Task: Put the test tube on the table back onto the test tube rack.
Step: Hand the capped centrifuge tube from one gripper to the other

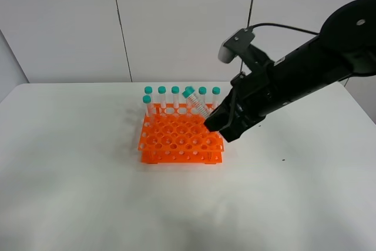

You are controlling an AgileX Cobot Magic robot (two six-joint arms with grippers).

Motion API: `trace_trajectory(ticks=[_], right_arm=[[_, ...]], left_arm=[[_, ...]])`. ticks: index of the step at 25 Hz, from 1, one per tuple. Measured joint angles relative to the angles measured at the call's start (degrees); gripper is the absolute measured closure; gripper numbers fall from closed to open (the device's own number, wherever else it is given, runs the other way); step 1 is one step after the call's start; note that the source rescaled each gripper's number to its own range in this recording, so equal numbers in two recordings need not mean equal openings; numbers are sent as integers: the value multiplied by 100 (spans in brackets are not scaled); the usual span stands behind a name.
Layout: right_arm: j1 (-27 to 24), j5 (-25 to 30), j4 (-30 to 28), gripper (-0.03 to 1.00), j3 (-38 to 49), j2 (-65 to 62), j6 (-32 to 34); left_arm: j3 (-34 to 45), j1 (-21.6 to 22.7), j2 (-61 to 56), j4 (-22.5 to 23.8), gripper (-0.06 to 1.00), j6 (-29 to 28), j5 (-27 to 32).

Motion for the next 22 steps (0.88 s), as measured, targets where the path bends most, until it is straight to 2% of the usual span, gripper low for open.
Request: trace_trajectory(ticks=[3, 5, 12, 17, 22], right_arm=[[20, 106, 695, 94, -2, 390, -738], [20, 77, 863, 94, -2, 516, -898], [20, 418, 823, 94, 102, 464, -790], [20, 146, 760, 94, 471, 114, -721], [20, -28, 1000, 94, 471, -74, -714]], left_arm=[[0, 0, 0, 0, 21, 0, 0], [0, 0, 0, 0, 21, 0, 0], [0, 0, 0, 0, 21, 0, 0], [0, 0, 0, 0, 21, 0, 0], [-131, 0, 69, 0, 21, 0, -45]])
